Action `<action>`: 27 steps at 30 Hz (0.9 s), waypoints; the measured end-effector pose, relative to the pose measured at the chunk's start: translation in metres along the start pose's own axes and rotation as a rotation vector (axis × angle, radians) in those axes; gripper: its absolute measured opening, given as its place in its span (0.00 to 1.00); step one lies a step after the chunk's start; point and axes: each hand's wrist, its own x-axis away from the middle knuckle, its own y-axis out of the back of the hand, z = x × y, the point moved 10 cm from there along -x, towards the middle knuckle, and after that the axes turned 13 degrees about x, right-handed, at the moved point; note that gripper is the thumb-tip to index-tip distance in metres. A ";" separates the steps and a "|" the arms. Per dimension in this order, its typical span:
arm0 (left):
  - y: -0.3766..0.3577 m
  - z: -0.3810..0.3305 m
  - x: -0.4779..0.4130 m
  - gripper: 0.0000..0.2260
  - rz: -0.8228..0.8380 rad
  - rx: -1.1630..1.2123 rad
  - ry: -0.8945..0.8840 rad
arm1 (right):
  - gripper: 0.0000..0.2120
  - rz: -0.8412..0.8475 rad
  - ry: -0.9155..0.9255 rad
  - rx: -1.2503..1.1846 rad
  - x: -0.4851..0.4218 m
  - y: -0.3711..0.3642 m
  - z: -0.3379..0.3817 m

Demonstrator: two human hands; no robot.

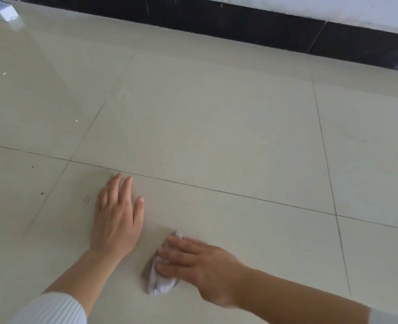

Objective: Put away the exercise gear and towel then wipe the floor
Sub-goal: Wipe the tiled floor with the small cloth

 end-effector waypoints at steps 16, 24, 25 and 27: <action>-0.017 -0.005 -0.064 0.28 -0.017 0.096 -0.001 | 0.31 -0.081 -1.166 0.086 -0.041 0.073 -0.383; -0.017 -0.003 -0.063 0.27 0.016 0.134 0.031 | 0.33 -0.149 -0.509 0.028 -0.164 0.062 -0.271; -0.017 -0.003 -0.063 0.27 0.027 0.133 0.040 | 0.34 -0.131 -0.397 0.012 -0.152 0.055 -0.237; -0.017 -0.003 -0.063 0.27 0.050 0.136 0.050 | 0.35 -0.035 -0.177 -0.005 -0.119 0.041 -0.186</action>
